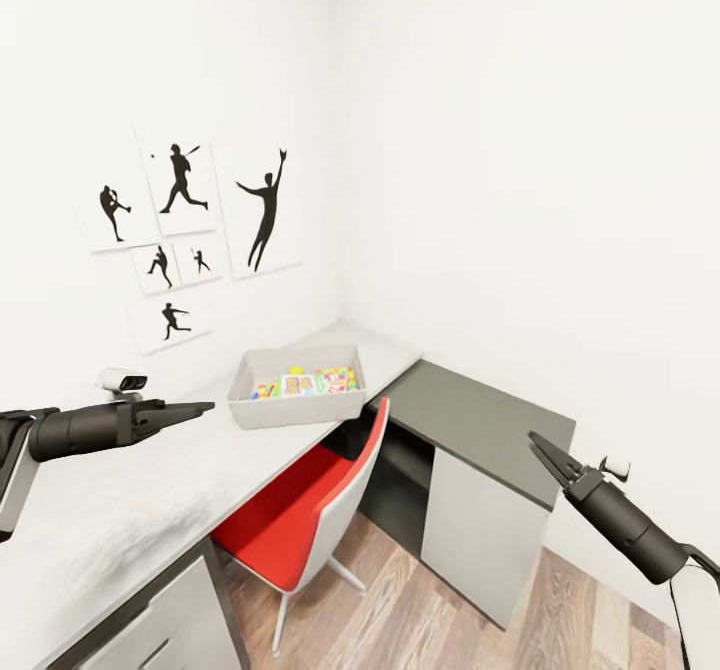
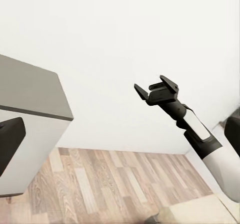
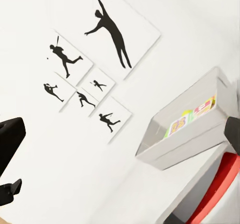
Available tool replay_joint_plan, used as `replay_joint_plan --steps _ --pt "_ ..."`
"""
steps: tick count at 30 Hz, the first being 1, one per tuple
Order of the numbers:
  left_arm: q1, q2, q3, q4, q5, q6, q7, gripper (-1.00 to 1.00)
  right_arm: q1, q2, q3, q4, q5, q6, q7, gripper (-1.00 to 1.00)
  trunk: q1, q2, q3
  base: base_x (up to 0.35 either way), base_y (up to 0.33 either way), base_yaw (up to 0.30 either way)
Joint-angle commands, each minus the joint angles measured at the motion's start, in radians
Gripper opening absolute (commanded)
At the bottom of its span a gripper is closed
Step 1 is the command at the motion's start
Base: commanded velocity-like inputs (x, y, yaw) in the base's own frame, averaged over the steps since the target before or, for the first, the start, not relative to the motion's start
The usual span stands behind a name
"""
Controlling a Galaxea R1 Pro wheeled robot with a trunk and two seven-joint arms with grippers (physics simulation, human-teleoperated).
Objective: Put all the toys in the child's room - the three board games (two on the bed and one on the table), the two jigsaw puzzles on the table, and the tennis ball on the table - inside the toy box on the table in the child's room.
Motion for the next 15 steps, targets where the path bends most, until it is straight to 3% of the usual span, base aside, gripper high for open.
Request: replay_joint_plan --steps 1,15 --pt "0.0 0.001 0.0 0.0 0.0 0.011 -0.004 1.0 -0.001 0.0 -0.001 0.0 -0.002 0.005 0.002 1.0 0.0 -0.002 0.0 -0.203 0.141 -0.228" --pt "0.0 0.001 0.0 0.0 0.0 0.011 -0.004 1.0 -0.001 0.0 -0.002 0.001 -0.002 0.005 0.002 1.0 0.0 -0.002 0.016 -0.2 0.14 -0.228"
